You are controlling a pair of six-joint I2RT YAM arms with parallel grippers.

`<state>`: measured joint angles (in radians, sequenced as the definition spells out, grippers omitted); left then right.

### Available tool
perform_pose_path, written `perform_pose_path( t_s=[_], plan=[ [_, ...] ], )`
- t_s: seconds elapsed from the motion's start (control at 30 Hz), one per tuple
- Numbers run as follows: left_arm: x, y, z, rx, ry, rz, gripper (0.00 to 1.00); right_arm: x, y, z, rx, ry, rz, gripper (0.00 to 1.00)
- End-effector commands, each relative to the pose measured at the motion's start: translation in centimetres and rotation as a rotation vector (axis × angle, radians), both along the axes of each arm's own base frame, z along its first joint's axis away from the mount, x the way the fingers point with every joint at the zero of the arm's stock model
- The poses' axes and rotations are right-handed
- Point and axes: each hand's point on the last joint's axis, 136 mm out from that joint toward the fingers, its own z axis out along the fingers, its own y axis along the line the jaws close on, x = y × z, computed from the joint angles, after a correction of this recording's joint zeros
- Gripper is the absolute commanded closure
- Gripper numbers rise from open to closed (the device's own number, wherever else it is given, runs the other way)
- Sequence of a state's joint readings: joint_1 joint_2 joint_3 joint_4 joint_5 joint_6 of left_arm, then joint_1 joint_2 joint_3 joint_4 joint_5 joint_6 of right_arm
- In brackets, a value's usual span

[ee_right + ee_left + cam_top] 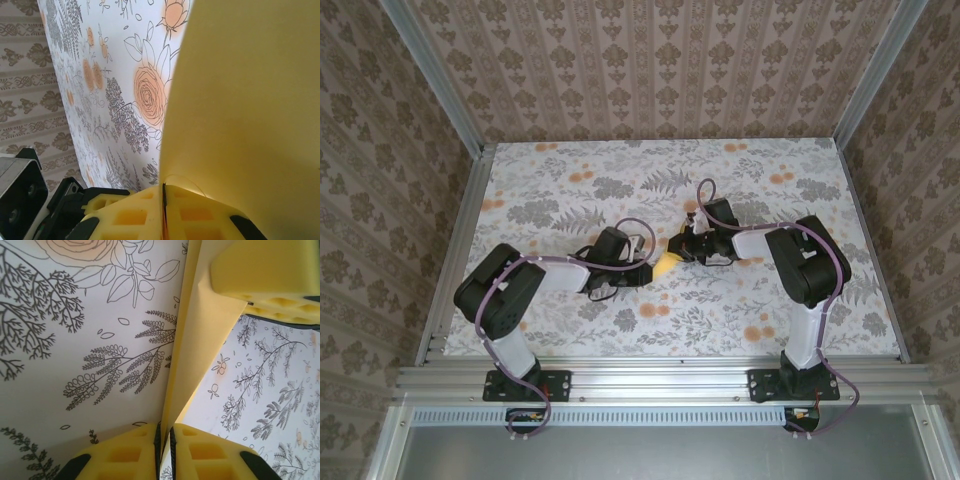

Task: Fold a paper plane with a square sheet of paper (pick it up from the middle)
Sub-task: Fold the wing for the fifth time at the center of the table.

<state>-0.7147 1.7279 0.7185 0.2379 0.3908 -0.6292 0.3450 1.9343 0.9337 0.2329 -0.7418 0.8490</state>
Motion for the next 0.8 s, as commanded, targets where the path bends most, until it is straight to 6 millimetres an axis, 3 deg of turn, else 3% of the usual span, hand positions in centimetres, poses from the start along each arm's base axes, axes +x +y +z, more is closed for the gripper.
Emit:
perform_pose_path(
  t_s=[0.0,0.43,0.77],
  plan=[
    [-0.5,0.4,-0.6,0.084,-0.024,-0.031,0.85,-0.1,0.1,1.0,0.032,-0.007,0.004,0.91],
    [-0.4,1.2,-0.3,0.364,-0.276,-0.127,0.99,-0.2,-0.2,1.3,0.018,0.016,-0.013,0.85],
    [-0.3,0.7,0.6,0.551,-0.456,-0.203,1.00,-1.0,-0.4,1.2,-0.052,0.087,-0.064,0.65]
  ],
)
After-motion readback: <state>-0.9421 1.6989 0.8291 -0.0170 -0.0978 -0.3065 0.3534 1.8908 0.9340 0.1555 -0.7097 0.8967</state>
